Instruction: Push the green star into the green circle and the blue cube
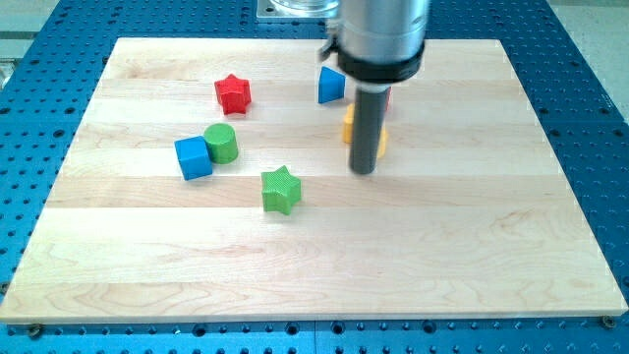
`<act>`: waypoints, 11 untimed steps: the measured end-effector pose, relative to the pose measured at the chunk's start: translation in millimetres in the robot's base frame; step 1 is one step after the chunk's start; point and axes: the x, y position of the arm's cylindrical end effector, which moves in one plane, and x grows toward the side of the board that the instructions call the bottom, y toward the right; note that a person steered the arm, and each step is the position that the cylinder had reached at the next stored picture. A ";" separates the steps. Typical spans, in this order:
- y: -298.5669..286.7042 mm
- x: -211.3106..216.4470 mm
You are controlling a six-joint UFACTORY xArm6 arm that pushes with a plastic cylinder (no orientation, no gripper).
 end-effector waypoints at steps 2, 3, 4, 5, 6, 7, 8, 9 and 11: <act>51.3 -31.6; 71.2 -52.8; 47.7 8.8; -19.7 76.6; -85.1 85.5; -166.9 64.1; -201.0 54.9; -158.9 47.0; -127.8 -38.2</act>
